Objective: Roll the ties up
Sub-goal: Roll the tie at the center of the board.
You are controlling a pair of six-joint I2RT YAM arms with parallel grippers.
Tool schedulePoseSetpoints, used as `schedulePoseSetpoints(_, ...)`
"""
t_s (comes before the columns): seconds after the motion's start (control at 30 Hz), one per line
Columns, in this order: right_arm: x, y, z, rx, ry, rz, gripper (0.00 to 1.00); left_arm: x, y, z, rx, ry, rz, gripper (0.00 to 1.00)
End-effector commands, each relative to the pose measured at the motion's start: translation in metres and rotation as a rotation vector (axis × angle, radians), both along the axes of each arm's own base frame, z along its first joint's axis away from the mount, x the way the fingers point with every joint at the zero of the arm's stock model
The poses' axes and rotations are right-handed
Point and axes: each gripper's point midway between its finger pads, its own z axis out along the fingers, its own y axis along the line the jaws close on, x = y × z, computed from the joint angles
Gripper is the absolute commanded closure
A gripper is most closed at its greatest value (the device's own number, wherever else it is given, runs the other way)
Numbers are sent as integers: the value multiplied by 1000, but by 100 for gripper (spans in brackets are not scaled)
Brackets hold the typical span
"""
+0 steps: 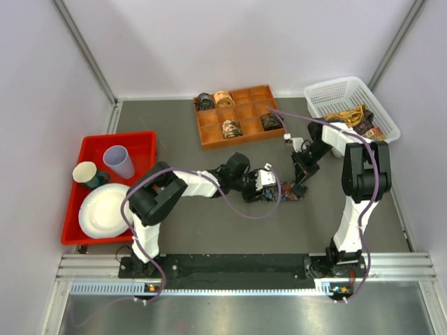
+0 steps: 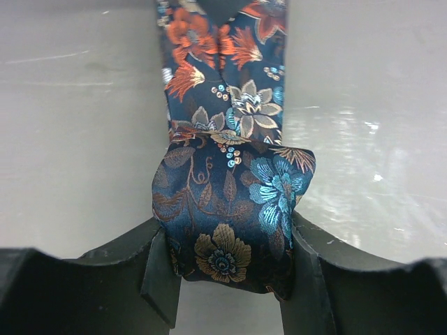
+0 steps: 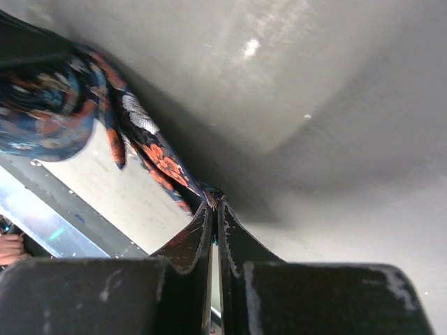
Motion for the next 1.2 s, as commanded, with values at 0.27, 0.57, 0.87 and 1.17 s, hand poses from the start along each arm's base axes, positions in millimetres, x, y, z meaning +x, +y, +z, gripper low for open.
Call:
schedulePoseSetpoints(0.27, 37, -27, 1, 0, -75, -48, 74, -35, 63, -71, 385, 198, 56, 100)
schedulePoseSetpoints(0.57, -2, 35, 70, 382, 42, -192, 53, -40, 63, -85, 467, 212, 70, 100)
schedulePoseSetpoints(0.87, -20, 89, 49, 574, 172, -242, 53, -42, 61, -90, 494, 209, 99, 94)
schedulePoseSetpoints(1.17, -26, 115, 22, 514, 168, -206, 54, -46, 57, -90, 494, 211, 92, 88)
